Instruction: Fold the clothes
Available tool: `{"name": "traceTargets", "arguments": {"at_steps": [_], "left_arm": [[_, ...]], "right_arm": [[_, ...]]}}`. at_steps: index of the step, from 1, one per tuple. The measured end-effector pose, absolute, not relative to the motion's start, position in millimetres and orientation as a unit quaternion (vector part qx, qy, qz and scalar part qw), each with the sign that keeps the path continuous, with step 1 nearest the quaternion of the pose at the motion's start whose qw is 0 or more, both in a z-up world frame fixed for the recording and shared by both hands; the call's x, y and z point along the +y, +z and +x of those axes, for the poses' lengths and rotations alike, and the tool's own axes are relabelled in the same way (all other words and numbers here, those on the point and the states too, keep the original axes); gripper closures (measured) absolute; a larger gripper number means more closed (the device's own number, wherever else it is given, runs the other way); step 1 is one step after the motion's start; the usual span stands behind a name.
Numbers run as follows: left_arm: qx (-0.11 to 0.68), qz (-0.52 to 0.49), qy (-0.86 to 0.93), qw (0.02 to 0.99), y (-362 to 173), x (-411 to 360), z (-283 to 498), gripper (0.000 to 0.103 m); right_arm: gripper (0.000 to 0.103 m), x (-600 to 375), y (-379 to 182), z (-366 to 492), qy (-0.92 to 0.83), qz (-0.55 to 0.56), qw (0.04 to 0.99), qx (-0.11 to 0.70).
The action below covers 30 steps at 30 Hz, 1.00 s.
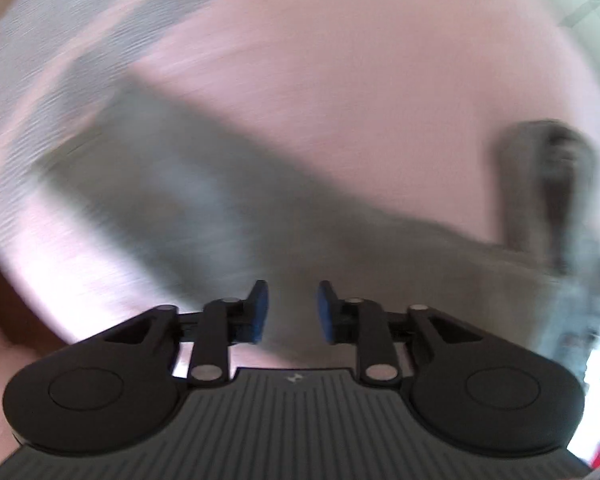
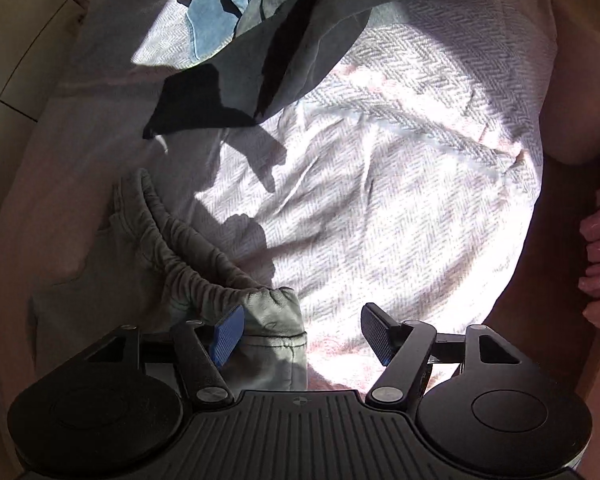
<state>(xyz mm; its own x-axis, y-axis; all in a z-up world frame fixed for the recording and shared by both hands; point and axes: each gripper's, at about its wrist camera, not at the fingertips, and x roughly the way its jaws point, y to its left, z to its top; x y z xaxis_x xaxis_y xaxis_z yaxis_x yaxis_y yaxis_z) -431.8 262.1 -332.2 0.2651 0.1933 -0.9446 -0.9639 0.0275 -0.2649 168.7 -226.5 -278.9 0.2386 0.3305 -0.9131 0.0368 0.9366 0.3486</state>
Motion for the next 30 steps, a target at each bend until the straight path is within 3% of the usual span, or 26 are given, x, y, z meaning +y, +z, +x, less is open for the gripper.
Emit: {"name": "traceTargets", "arguments": {"at_steps": [6, 11, 17, 18, 19, 20, 22, 26, 30], "left_arm": [[0.317, -0.534, 0.369, 0.691, -357, 290, -327, 0.049], [0.341, -0.546, 0.335, 0.688, -410, 311, -250, 0.049], [0.312, -0.631, 0.355, 0.615, -458, 325, -214, 0.048], [0.308, -0.640, 0.363, 0.603, -465, 327, -211, 0.055], [0.308, -0.642, 0.368, 0.598, -468, 328, -209, 0.077], [0.307, -0.642, 0.370, 0.597, -468, 329, -207, 0.085], [0.298, -0.597, 0.383, 0.639, -433, 341, -206, 0.095], [0.268, -0.461, 0.407, 0.742, -335, 374, -207, 0.096], [0.251, -0.257, 0.474, 0.804, -219, 434, -224, 0.093]], "right_arm": [[0.035, -200, -275, 182, 0.144, 0.193, 0.756, 0.609], [0.035, -196, -273, 196, 0.179, 0.216, 0.751, 0.598], [0.035, -206, -283, 213, 0.159, 0.296, 0.730, 0.595], [0.035, -204, -287, 216, 0.155, 0.302, 0.727, 0.598], [0.035, -199, -291, 218, 0.154, 0.300, 0.725, 0.601], [0.035, -195, -295, 220, 0.153, 0.297, 0.723, 0.604], [0.035, -184, -301, 225, 0.153, 0.294, 0.720, 0.610], [0.035, -157, -301, 237, 0.168, 0.295, 0.718, 0.608], [0.035, -126, -299, 249, 0.188, 0.294, 0.717, 0.603]]}}
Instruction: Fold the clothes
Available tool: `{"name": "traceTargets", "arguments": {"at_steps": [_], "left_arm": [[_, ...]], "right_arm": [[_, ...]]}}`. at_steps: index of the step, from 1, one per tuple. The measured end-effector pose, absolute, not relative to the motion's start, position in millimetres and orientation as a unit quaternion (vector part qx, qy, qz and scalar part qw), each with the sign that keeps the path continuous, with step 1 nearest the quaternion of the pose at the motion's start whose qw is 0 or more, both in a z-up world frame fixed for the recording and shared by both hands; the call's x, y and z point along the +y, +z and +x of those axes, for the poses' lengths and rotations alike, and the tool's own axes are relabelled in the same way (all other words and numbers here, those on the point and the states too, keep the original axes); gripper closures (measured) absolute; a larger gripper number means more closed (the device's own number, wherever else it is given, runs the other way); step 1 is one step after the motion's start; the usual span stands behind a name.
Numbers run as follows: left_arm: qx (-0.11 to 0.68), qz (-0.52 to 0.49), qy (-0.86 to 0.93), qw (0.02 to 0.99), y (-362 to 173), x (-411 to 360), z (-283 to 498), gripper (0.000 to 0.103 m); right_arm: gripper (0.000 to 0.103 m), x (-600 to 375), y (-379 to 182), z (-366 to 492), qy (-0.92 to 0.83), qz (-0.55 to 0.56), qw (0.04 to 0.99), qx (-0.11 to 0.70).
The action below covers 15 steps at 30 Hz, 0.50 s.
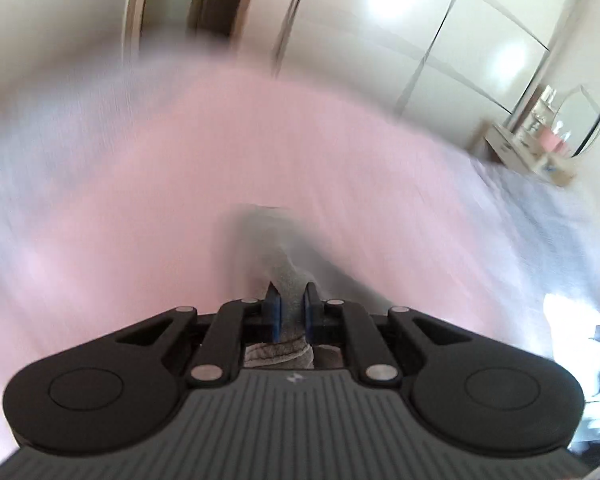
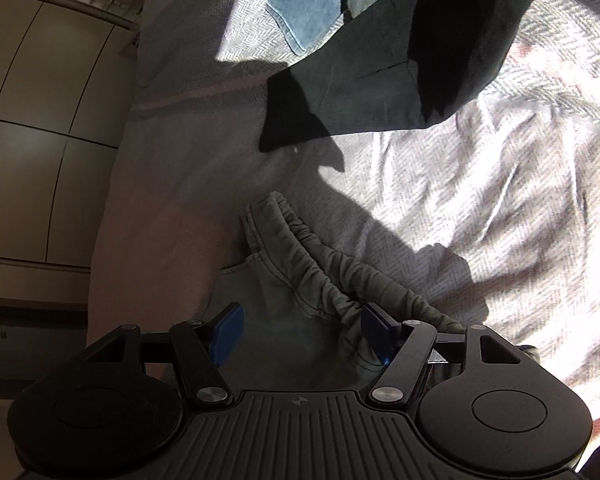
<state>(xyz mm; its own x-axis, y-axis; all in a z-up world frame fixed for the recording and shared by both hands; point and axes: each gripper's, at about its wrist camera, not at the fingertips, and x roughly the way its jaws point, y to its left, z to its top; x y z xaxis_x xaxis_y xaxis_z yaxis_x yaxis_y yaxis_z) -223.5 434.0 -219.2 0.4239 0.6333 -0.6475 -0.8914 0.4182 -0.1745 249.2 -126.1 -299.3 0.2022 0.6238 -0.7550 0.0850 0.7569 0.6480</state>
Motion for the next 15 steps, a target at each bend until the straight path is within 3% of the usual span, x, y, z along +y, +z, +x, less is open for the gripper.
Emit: {"name": "traceTargets", "arguments": {"at_steps": [1, 3, 5, 6, 10, 15], "left_arm": [[0.263, -0.233, 0.479, 0.804, -202, 453, -228, 0.080], [0.297, -0.190, 0.510, 0.785, -183, 487, -234, 0.064], [0.321, -0.159, 0.559, 0.748, -186, 507, -239, 0.060], [0.329, -0.169, 0.571, 0.733, -193, 516, -246, 0.053], [0.323, -0.288, 0.593, 0.679, -248, 523, -296, 0.052], [0.351, -0.408, 0.560, 0.629, -330, 466, -331, 0.055]], "right_arm": [[0.035, -117, -299, 251, 0.194, 0.294, 0.716, 0.602], [0.035, -99, -301, 251, 0.206, 0.294, 0.712, 0.604], [0.035, -84, -303, 249, 0.218, 0.292, 0.705, 0.608], [0.035, -76, -303, 248, 0.224, 0.291, 0.702, 0.610], [0.035, -65, -307, 241, 0.232, 0.268, 0.701, 0.618], [0.035, -73, -309, 239, 0.212, 0.250, 0.714, 0.618]]}}
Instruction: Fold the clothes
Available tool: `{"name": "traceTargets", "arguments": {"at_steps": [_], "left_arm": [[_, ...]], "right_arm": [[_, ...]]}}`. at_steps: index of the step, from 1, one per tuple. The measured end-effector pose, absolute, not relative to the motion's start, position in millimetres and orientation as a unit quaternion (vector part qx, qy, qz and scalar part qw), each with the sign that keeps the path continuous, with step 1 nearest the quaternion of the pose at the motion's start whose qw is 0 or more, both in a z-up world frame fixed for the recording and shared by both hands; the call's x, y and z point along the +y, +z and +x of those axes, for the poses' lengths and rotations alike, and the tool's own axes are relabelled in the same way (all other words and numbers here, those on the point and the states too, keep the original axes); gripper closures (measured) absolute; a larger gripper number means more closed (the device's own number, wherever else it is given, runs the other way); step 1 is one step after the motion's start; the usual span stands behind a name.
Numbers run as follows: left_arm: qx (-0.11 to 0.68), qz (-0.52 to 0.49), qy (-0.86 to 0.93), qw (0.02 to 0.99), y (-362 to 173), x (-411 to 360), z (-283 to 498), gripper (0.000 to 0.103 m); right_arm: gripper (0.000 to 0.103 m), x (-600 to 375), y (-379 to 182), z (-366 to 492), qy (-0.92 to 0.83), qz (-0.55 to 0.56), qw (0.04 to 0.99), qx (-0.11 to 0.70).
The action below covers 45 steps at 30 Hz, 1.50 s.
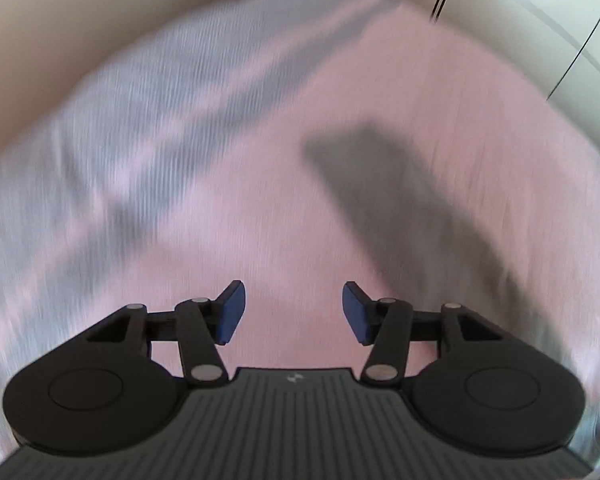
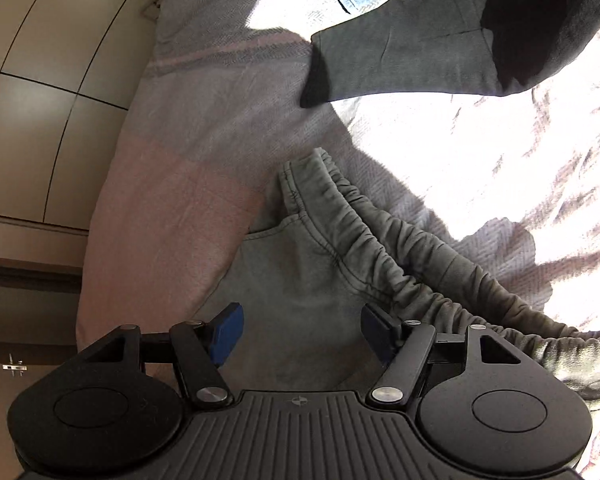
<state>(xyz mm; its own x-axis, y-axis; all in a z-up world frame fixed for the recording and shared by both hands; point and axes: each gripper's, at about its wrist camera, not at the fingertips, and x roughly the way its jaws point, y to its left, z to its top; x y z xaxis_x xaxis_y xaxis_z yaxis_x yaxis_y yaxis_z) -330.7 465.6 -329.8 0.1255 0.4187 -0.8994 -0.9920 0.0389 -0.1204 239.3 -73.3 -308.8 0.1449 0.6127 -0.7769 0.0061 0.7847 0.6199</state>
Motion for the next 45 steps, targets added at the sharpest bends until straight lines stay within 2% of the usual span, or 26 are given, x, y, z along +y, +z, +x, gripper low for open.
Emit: {"name": "traceTargets", "arguments": {"at_steps": [4, 10, 15, 25, 27, 29, 30, 31, 32, 38, 42, 44, 45], "left_arm": [[0.384, -0.461, 0.518, 0.610, -377, 408, -335, 0.057], [0.409, -0.490, 0.459, 0.618, -396, 346, -301, 0.057], [0.413, -0.471, 0.416, 0.659, -374, 313, -265, 0.057], [0.394, -0.412, 0.442, 0.692, -325, 264, -245, 0.056], [0.392, -0.413, 0.458, 0.683, -317, 256, -249, 0.056], [0.392, -0.413, 0.474, 0.671, -308, 248, -252, 0.056], [0.393, -0.415, 0.481, 0.665, -305, 243, -254, 0.056], [0.395, -0.418, 0.488, 0.657, -304, 238, -256, 0.056], [0.396, -0.421, 0.494, 0.649, -303, 234, -259, 0.056], [0.394, -0.411, 0.512, 0.643, -296, 229, -265, 0.057], [0.397, -0.411, 0.512, 0.642, -299, 224, -260, 0.057], [0.399, -0.411, 0.507, 0.644, -297, 218, -259, 0.057], [0.402, -0.412, 0.505, 0.644, -298, 215, -259, 0.057]], "right_arm": [[0.035, -84, -301, 238, 0.223, 0.211, 0.732, 0.608], [0.035, -132, -305, 228, 0.251, 0.186, 0.732, 0.606], [0.035, -155, -322, 231, 0.327, 0.146, 0.708, 0.609], [0.035, -71, -391, 280, 0.464, 0.015, 0.663, 0.587], [0.046, -54, -408, 288, 0.480, -0.002, 0.653, 0.586], [0.070, -39, -425, 291, 0.489, -0.014, 0.636, 0.597], [0.073, -35, -429, 290, 0.491, -0.025, 0.635, 0.596], [0.084, -31, -434, 288, 0.493, -0.035, 0.634, 0.595], [0.090, -28, -436, 287, 0.496, -0.041, 0.634, 0.592], [0.096, -42, -383, 309, 0.539, 0.022, 0.675, 0.504], [0.096, -23, -436, 318, 0.498, -0.036, 0.658, 0.564], [0.092, -29, -428, 317, 0.497, -0.018, 0.659, 0.565], [0.087, -39, -419, 316, 0.497, -0.010, 0.663, 0.560]]}}
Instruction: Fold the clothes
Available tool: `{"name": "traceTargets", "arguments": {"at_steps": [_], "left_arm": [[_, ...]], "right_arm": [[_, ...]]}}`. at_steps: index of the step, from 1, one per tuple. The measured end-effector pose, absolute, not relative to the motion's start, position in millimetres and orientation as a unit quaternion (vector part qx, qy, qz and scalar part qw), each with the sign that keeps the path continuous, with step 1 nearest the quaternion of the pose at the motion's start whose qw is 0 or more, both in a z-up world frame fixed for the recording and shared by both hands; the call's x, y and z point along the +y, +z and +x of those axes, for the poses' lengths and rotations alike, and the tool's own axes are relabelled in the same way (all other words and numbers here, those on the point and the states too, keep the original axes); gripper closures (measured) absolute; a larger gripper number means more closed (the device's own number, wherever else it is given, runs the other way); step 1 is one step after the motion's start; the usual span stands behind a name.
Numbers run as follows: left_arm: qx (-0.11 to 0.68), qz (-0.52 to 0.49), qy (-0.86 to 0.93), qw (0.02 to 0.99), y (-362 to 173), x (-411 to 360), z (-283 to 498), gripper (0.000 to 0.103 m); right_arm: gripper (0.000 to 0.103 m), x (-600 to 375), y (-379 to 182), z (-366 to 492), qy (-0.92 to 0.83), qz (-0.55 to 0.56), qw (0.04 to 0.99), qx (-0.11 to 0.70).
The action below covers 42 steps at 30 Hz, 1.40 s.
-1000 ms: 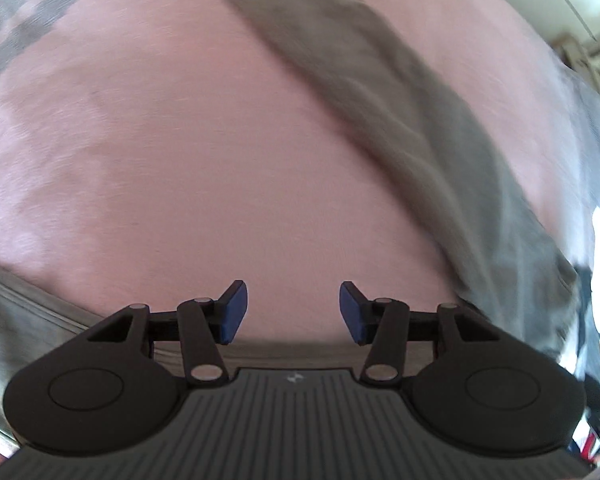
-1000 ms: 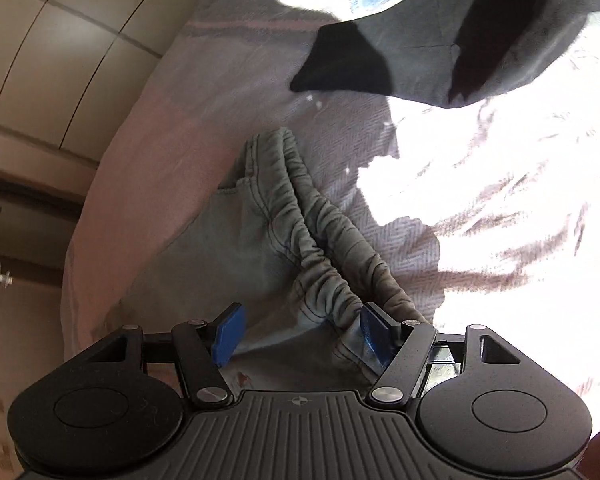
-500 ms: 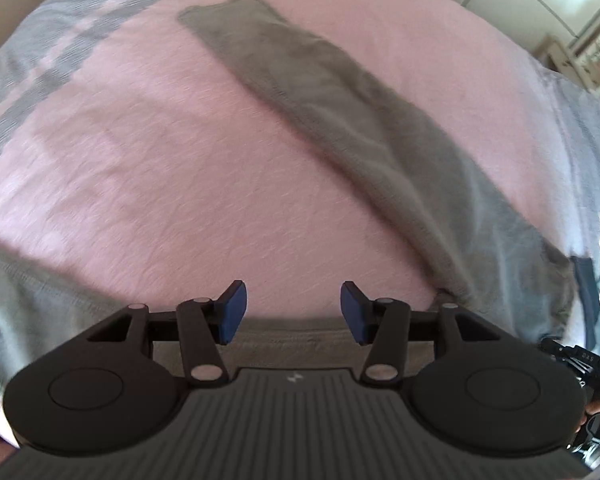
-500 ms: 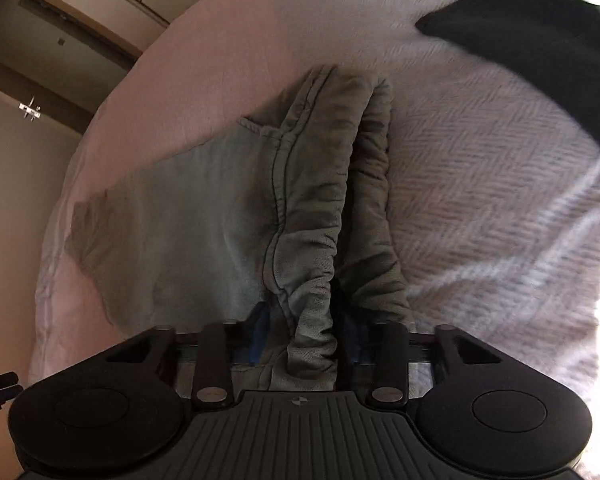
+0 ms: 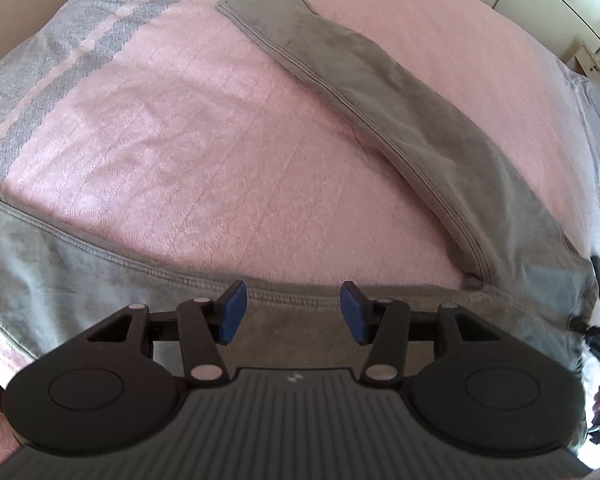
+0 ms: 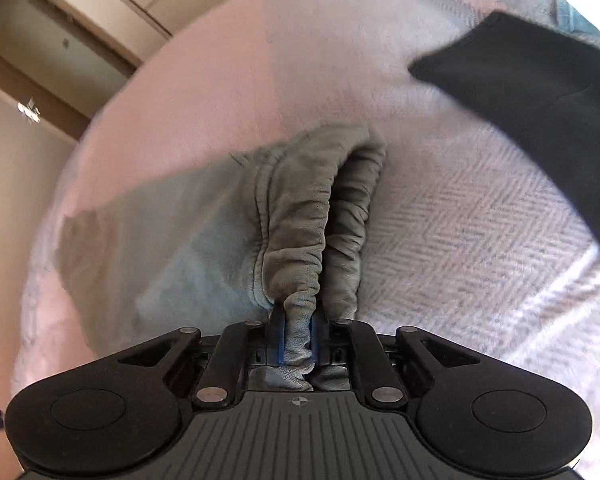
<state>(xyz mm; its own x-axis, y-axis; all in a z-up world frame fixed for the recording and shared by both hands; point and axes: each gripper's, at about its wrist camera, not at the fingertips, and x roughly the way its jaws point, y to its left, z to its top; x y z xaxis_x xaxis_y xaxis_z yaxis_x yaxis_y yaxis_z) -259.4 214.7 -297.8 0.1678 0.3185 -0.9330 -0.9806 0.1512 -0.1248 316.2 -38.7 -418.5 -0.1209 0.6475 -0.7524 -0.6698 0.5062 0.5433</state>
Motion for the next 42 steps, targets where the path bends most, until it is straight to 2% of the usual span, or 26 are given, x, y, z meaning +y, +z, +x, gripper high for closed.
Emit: {"name": "traceTargets", "arguments": {"at_steps": [2, 3, 4, 10, 14, 18, 19, 20, 21, 25, 28, 29, 30, 33, 36, 37, 39, 41, 42], "left_arm": [[0.405, -0.418, 0.506, 0.637, -298, 211, -262, 0.057], [0.404, -0.422, 0.507, 0.634, -298, 210, -264, 0.057], [0.402, -0.427, 0.506, 0.633, -298, 209, -266, 0.057], [0.408, -0.437, 0.490, 0.635, -306, 209, -267, 0.057], [0.415, -0.445, 0.470, 0.639, -318, 210, -259, 0.057], [0.421, -0.441, 0.446, 0.655, -325, 209, -250, 0.057], [0.424, -0.440, 0.442, 0.657, -326, 209, -248, 0.057], [0.425, -0.438, 0.439, 0.659, -326, 208, -247, 0.057], [0.425, -0.438, 0.438, 0.660, -325, 208, -247, 0.057], [0.419, -0.433, 0.442, 0.665, -316, 211, -258, 0.057], [0.417, -0.427, 0.452, 0.663, -314, 217, -270, 0.057], [0.417, -0.428, 0.454, 0.661, -315, 218, -274, 0.057], [0.417, -0.430, 0.456, 0.658, -318, 219, -277, 0.057], [0.424, -0.441, 0.455, 0.648, -329, 218, -291, 0.057], [0.429, -0.451, 0.470, 0.626, -341, 210, -318, 0.057], [0.428, -0.457, 0.478, 0.616, -343, 207, -331, 0.057], [0.428, -0.466, 0.498, 0.593, -348, 201, -361, 0.057], [0.417, -0.476, 0.522, 0.572, -348, 195, -395, 0.056], [0.408, -0.481, 0.537, 0.560, -347, 192, -414, 0.055]], "right_arm": [[0.041, -64, -397, 314, 0.481, 0.008, 0.686, 0.546], [0.032, -85, -386, 313, 0.468, 0.027, 0.699, 0.539], [0.028, -108, -376, 311, 0.456, 0.048, 0.708, 0.536], [0.028, -246, -365, 265, 0.405, 0.199, 0.661, 0.599], [0.028, -277, -396, 221, 0.358, 0.275, 0.628, 0.633], [0.029, -268, -450, 205, 0.306, 0.392, 0.603, 0.624], [0.035, -262, -462, 202, 0.285, 0.415, 0.595, 0.627], [0.067, -256, -472, 199, 0.265, 0.437, 0.587, 0.628], [0.081, -248, -477, 198, 0.252, 0.446, 0.585, 0.629], [0.087, -224, -426, 199, 0.253, 0.359, 0.655, 0.615], [0.088, -197, -340, 190, 0.356, 0.209, 0.732, 0.542], [0.089, -191, -317, 189, 0.376, 0.166, 0.749, 0.520], [0.089, -196, -323, 193, 0.352, 0.162, 0.755, 0.529], [0.088, -226, -396, 212, 0.221, 0.197, 0.741, 0.602], [0.088, -250, -441, 216, 0.169, 0.296, 0.705, 0.622], [0.086, -251, -440, 218, 0.172, 0.301, 0.704, 0.620], [0.079, -249, -430, 220, 0.188, 0.283, 0.708, 0.619], [0.047, -248, -419, 215, 0.193, 0.263, 0.718, 0.615], [0.042, -248, -415, 213, 0.194, 0.255, 0.722, 0.613]]}}
